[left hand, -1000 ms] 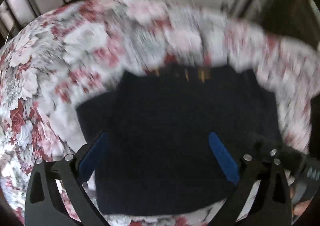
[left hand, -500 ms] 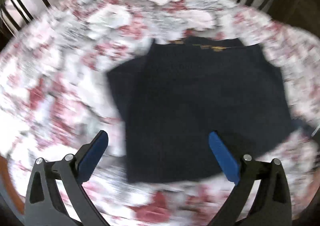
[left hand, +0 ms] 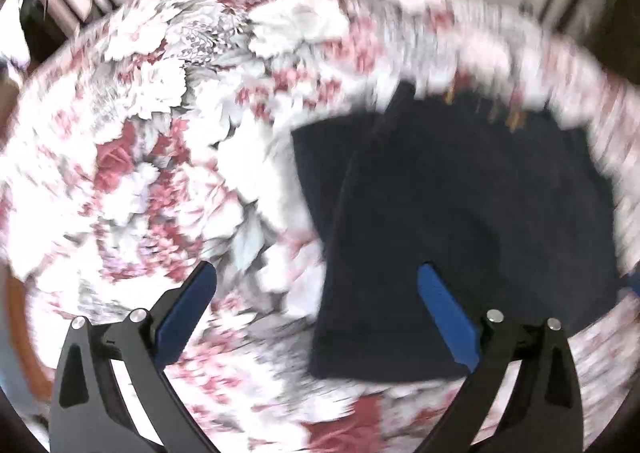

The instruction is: Fold small clothes

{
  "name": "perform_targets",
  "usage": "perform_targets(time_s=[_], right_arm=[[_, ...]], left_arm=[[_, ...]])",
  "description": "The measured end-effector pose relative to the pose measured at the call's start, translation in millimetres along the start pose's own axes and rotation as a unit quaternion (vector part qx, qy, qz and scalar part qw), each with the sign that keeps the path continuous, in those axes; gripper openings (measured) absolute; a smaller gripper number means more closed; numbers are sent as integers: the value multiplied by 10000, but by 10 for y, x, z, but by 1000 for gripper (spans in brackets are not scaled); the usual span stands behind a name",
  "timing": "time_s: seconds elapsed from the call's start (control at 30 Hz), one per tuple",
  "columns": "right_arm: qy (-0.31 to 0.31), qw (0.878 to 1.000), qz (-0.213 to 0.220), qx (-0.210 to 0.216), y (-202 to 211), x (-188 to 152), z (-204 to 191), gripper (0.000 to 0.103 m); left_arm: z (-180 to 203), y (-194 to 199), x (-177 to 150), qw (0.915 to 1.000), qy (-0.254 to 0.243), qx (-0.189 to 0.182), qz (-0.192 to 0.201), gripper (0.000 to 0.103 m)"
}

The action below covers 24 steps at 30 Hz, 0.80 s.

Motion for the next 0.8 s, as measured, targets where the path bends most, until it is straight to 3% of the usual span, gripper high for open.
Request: perform_targets(time_s=[0.03,0.1,0.2,0.3,0.4,0.43,0.5,0.57,0.7,0.8], right_arm=[[89,9999,5,123,14,32,-12,36],[225,9994,-82,237,-119,76,-132,37],[172,9994,-121,290,-308,161,-151,37],[-72,9995,-129,267,-527,273,-142,39],[-317,9995,-33,-40,-607,304,89,47],[-454,9989,-68,1,-646,320,177,46],[-641,9978,-124,126,-669,350,263,38],[-494,9987,-78,49,-604,372,194,40],[185,9996,125,-157,-536,492,-107,41],[328,9992,147,-175,-577,558,-210,41]], left_arm=[[28,-5,44,9993,158,-330,-5,98],[244,-58,145,9989,118,-458,-57,98],[498,-46,229,9999,-12,28,148,98],[645,-202,337,9999,71,122,6,98],[605,-491,407,9989,99,348,-286,98],[568,-600,393,9980,104,465,-411,99],[545,-683,405,9984,167,286,-468,99],[542,-670,461,9984,203,214,-475,99],[609,-549,614,9988,-1,475,-66,99],[663,-517,685,9990,-95,425,38,99]])
Point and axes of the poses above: each gripper's, at about its wrist camera, not at the fingertips, and y roughly against the way its jaws point, z to its right, x to its top, the point moved 7 cm from there along -y, roughly the way its jaws point, and after that the axes turned 11 degrees about -z, right-handed, at the moved point
